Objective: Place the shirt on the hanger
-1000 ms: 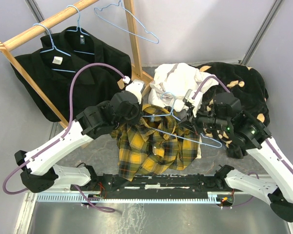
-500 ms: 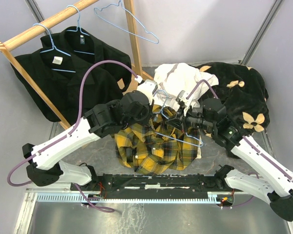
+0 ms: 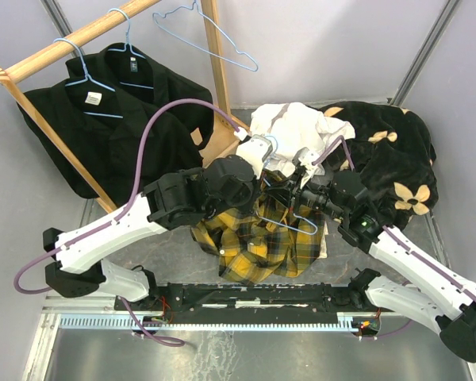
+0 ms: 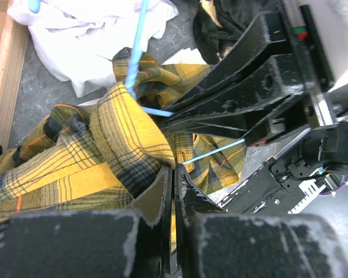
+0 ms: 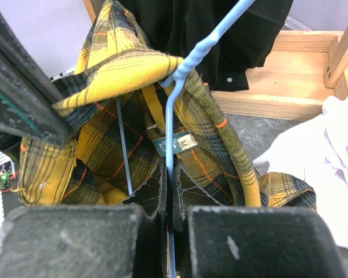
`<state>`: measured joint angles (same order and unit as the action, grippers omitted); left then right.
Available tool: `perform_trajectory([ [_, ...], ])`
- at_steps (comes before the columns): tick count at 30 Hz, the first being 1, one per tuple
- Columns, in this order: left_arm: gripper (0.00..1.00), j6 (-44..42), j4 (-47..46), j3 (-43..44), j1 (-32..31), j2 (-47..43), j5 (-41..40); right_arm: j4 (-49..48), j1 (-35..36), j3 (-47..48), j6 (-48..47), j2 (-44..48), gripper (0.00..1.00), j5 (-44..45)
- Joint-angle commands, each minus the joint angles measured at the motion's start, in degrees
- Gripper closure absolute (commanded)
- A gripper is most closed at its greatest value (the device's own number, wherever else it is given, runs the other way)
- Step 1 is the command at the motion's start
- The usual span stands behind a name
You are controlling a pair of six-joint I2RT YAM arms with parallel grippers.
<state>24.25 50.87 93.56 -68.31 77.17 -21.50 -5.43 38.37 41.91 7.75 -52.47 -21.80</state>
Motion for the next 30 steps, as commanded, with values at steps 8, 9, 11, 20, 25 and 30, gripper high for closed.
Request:
perform_trajectory([
  [8, 0.97, 1.44, -3.5, 4.27, -5.16, 1.65, -5.89, -23.19, 0.06, -7.07, 7.55, 4.97, 1.0, 3.06],
  [9, 0.97, 2.23, -3.61, 3.72, -5.15, 0.9, -7.74, -24.05, 0.1, -7.94, 7.96, 5.73, 1.0, 3.16],
  [11, 0.97, 3.43, -4.24, 2.91, -5.16, -0.48, -10.6, -26.08, 0.14, -9.75, 8.46, 6.87, 1.0, 2.75],
  [20, 0.97, 6.27, -4.74, 2.83, -5.16, -3.14, -17.75, -28.23, 3.51, -13.53, 3.88, 10.15, 1.0, 3.5],
  [25, 0.97, 4.61, -4.64, 4.77, -5.16, -0.42, -12.28, -31.08, 4.62, -13.37, 3.23, 8.23, 1.0, 4.63],
  [30, 0.97, 3.76, -4.46, 6.61, -5.69, 2.64, -7.98, -35.51, 6.27, -12.12, 3.66, 4.69, 1.0, 5.71],
])
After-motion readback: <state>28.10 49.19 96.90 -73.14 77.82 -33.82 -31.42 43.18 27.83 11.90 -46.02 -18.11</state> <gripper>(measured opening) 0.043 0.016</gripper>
